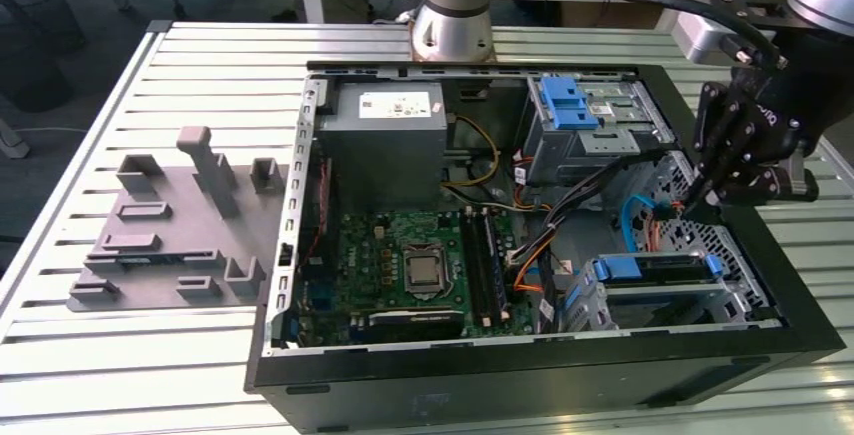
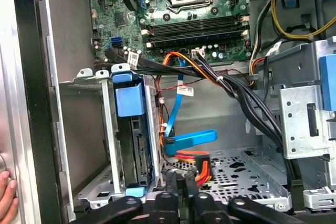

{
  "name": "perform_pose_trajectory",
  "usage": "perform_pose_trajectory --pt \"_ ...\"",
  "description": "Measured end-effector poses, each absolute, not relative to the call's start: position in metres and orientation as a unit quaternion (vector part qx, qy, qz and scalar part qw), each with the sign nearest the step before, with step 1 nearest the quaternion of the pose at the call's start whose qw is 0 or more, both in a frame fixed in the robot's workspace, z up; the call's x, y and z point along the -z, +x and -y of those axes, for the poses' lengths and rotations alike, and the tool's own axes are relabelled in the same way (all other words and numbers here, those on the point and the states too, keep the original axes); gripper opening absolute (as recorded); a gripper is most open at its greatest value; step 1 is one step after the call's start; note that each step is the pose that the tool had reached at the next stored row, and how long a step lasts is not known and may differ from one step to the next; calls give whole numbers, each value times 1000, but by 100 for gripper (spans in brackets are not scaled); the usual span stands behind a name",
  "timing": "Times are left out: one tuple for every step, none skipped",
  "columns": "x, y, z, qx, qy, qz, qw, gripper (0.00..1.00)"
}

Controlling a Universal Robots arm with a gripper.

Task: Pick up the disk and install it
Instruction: 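Insert the first disk wire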

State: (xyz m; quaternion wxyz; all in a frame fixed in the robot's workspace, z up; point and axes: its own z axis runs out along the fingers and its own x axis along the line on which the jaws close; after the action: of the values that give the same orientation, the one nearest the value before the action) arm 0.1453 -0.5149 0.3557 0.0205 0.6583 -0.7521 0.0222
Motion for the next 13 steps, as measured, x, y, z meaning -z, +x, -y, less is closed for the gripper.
perform_pose_trajectory --pt "-356 145 515 -22 658 752 21 16" --pt "-356 145 515 -22 658 752 21 16" --pt "-356 145 515 -22 658 752 21 16" --pt "-356 144 515 -23 658 752 20 16" --pt "-356 143 515 -23 658 752 20 16" --pt "-356 141 515 -23 658 752 19 16" --pt "-356 140 515 -24 658 752 19 16" --pt "-356 139 515 -25 658 752 18 16" --pt "-356 138 515 -26 659 752 16 16" --pt "-355 138 515 -28 659 751 14 16" --pt "-355 137 515 -29 660 751 12 16" --pt "-355 137 515 -31 660 750 10 16" --pt "-355 136 516 -33 661 750 8 16"
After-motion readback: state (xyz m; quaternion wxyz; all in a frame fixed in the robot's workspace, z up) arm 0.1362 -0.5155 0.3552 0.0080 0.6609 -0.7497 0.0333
